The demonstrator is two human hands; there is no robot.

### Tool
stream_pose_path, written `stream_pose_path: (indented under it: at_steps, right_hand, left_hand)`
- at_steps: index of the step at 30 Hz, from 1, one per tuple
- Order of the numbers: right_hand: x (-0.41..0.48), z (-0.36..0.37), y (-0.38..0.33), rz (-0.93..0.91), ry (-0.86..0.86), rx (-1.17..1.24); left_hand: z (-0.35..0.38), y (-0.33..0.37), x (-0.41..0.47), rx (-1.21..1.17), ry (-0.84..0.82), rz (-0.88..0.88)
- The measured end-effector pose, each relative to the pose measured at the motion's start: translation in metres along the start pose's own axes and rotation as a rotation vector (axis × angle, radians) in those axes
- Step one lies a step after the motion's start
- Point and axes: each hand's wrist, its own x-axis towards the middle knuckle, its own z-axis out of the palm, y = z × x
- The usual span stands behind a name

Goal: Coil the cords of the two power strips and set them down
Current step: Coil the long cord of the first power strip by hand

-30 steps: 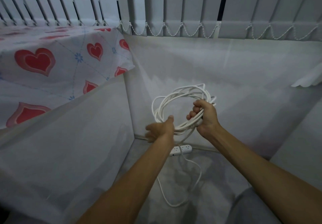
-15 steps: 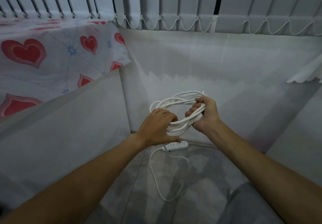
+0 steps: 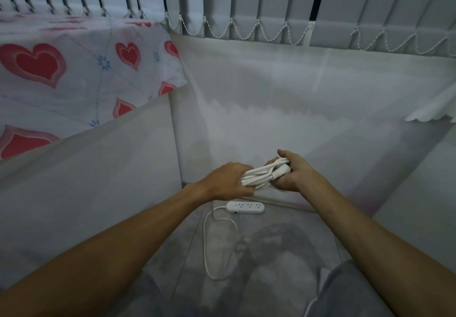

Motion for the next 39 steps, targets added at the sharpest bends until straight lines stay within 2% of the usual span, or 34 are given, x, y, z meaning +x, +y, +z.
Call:
stream_pose_path:
  at_steps: [5,7,9,11,13,15,17,21,23,26,30,33,36,39]
  right_hand:
    - [-0.007,0.001,-0.003,-0.005,-0.023,-0.028]
    - [-0.009,-0.002,-0.003,-0.027,-0.027,-0.116]
    - [-0.010,-0.008,-0.002,-0.016,-0.065,-0.284]
    - [-0.014,-0.015,-0.002,-0.060,-0.073,-0.643]
    - [-0.017,-0.022,-0.003,-0.267,0.023,-1.046]
    - [-0.016,-0.028,-0.008,-0.539,0.094,-1.254]
    - [-0.017,-0.028,-0.012,-0.722,-0.029,-1.394]
    - [-0.010,-0.021,0.000,-0.958,-0.332,-1.953]
    - [-0.001,-0.019,0.010,-1.003,-0.333,-2.076]
    - [0.004,-0.017,0.018,-0.979,-0.264,-2.000]
    - [0.002,-0.017,0.020,-1.026,-0.210,-1.814]
    - [0.003,-0.021,0.012,-1.048,-0.120,-1.610]
    - [0.001,-0.028,-0.003,-1.005,-0.034,-1.374]
    - [0.000,-0.035,-0.012,-0.927,-0.010,-1.114]
  left_hand:
    - [-0.006,0.005,0.005,0.029,0.036,-0.007]
    - [-0.008,0.007,0.006,0.000,0.052,-0.037]
    - [-0.013,0.006,0.007,-0.089,0.098,-0.089]
    - [-0.018,0.005,0.007,-0.125,0.126,-0.145]
    - [-0.020,0.003,0.008,-0.112,0.104,-0.208]
    - [-0.021,0.002,0.009,-0.085,0.036,-0.287]
    - [-0.018,-0.001,0.009,-0.011,-0.048,-0.329]
    - [-0.013,0.001,0.010,0.066,-0.151,-0.310]
    - [-0.015,0.008,0.012,0.044,-0.164,-0.280]
    - [-0.020,0.015,0.011,-0.039,-0.119,-0.252]
    - [-0.028,0.011,0.005,-0.212,0.037,-0.191]
    - [-0.030,-0.006,-0.002,-0.201,0.094,-0.148]
    - [-0.029,-0.027,-0.013,-0.315,0.134,-0.216]
    - [-0.020,-0.036,-0.025,-0.525,0.118,-0.314]
